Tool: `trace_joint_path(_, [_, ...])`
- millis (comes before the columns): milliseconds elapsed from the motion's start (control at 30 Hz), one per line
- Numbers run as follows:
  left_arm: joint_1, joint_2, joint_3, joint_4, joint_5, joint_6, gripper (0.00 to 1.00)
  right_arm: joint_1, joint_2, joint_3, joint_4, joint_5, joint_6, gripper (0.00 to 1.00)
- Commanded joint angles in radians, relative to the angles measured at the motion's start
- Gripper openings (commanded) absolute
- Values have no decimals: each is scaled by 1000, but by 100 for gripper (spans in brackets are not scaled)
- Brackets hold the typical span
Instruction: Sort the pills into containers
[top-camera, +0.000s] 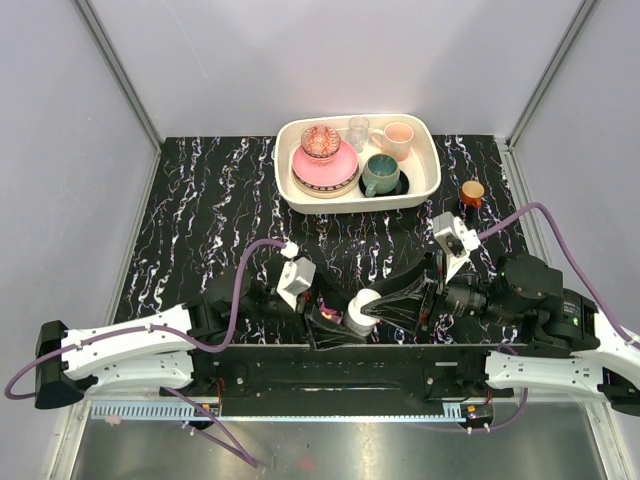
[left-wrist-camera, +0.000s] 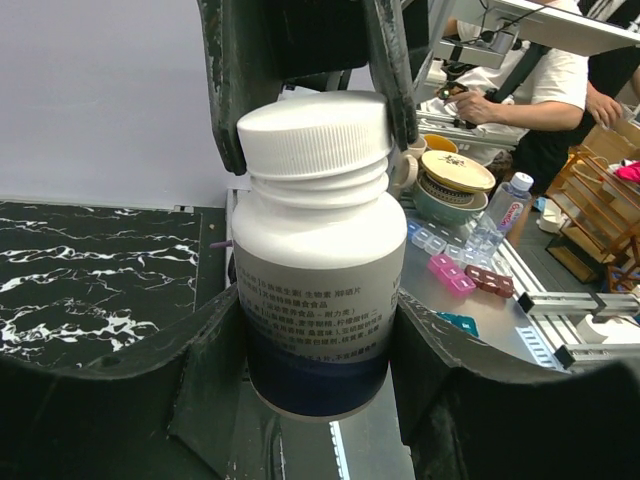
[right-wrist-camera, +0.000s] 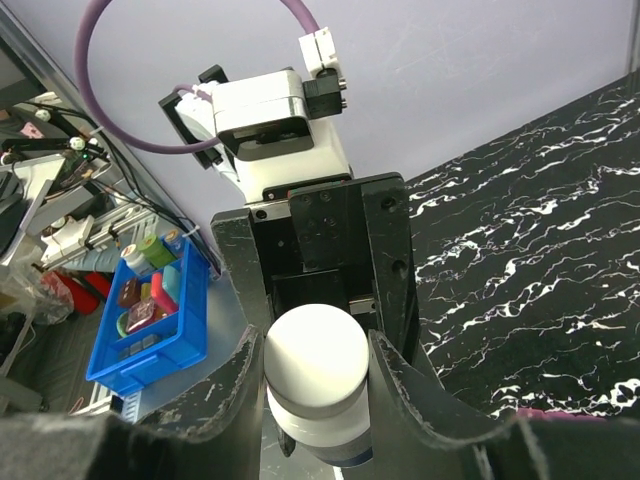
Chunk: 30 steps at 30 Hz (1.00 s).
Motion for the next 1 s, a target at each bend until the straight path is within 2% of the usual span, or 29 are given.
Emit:
trace_joint_path(0, [14,-16,47,181,-48,-46,0,14,17,-1,-124,-162,-28,1])
trace_joint_path(433, [14,-15,23,289,28,-128,0,14,18,2,-138,-219,-62,1])
trace_joint_path(567, [14,-27,-5,355,26,-158,0,14,23,2,-138,-229,-71,0])
trace_joint_path(967, [14,-61,-48,382,-25,-174,0,14,43,3,-147,-240,-93,0])
